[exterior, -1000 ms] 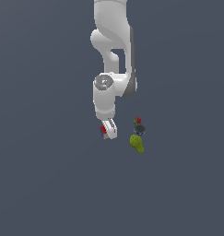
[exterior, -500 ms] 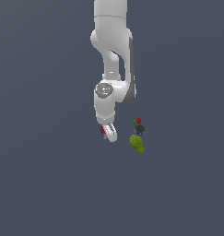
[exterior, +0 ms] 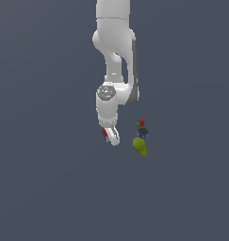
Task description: Pick up a designated object from a clutter of objects.
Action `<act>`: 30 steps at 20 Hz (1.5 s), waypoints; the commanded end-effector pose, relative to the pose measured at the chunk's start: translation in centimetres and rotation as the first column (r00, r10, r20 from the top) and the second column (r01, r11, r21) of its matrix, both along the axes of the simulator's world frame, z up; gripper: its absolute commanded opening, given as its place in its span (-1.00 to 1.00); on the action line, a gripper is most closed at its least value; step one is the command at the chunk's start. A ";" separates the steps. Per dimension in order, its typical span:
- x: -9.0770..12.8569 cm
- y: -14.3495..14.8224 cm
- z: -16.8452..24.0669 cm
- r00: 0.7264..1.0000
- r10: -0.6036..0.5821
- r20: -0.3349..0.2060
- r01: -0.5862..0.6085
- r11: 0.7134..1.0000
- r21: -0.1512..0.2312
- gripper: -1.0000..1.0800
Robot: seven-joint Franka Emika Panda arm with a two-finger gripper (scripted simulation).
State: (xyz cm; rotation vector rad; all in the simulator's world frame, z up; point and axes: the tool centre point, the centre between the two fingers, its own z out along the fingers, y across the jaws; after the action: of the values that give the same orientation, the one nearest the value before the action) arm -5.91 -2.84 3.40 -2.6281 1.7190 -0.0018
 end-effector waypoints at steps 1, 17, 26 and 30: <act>-0.1 0.0 -0.1 1.000 -0.001 -0.002 0.001 1.000 0.000 -1.00; -0.4 1.3 4.3 1.000 0.000 0.000 0.000 1.000 0.000 -1.00; -0.9 3.5 11.6 1.000 -0.001 -0.001 0.001 1.000 -0.002 -1.00; -1.2 4.6 15.5 1.000 -0.002 -0.001 0.002 1.000 -0.003 -1.00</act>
State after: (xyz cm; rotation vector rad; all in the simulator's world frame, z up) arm -7.02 1.38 17.31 -2.6293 1.7219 -0.0009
